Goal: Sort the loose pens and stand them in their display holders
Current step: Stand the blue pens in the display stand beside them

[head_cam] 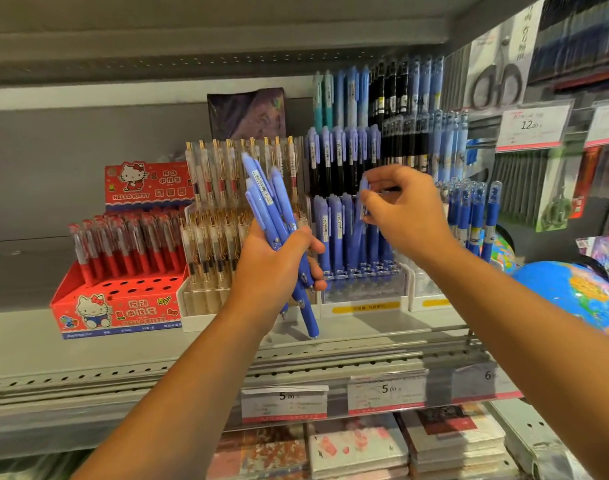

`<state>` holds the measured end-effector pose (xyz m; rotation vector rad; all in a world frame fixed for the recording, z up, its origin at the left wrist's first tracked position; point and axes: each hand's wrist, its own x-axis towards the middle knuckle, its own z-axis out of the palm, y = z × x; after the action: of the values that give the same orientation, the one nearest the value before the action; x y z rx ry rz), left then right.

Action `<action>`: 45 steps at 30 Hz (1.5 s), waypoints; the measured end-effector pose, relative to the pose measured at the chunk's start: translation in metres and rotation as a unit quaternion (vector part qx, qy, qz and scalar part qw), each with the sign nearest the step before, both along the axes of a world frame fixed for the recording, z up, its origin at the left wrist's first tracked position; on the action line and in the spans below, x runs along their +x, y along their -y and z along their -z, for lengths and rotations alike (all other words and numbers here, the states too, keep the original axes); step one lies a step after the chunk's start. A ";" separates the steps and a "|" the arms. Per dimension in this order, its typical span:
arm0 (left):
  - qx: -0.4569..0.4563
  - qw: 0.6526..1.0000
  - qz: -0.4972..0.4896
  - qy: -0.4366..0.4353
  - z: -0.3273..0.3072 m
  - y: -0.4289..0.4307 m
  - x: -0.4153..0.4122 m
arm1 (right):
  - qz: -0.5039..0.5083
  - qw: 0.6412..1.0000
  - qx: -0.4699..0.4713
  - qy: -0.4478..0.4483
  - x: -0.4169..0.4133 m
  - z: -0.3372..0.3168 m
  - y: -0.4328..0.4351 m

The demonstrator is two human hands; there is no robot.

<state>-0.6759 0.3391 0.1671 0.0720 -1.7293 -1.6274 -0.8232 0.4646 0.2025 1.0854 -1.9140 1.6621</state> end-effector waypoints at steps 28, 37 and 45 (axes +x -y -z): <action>-0.028 0.999 0.042 0.017 0.000 -0.003 -0.001 | -0.206 0.973 -0.021 0.103 0.047 -0.012 0.012; 0.031 0.999 0.040 0.012 -0.002 -0.004 0.000 | -0.161 0.973 -0.107 0.128 0.035 -0.020 -0.001; 0.037 0.999 0.020 -0.019 -0.004 -0.007 0.000 | 0.117 0.987 -0.006 -0.112 0.017 -0.006 -0.002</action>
<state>-0.6764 0.3459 0.1706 0.0412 -1.6516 -1.7110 -0.8062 0.4671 0.2081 0.9559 -1.8068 1.3617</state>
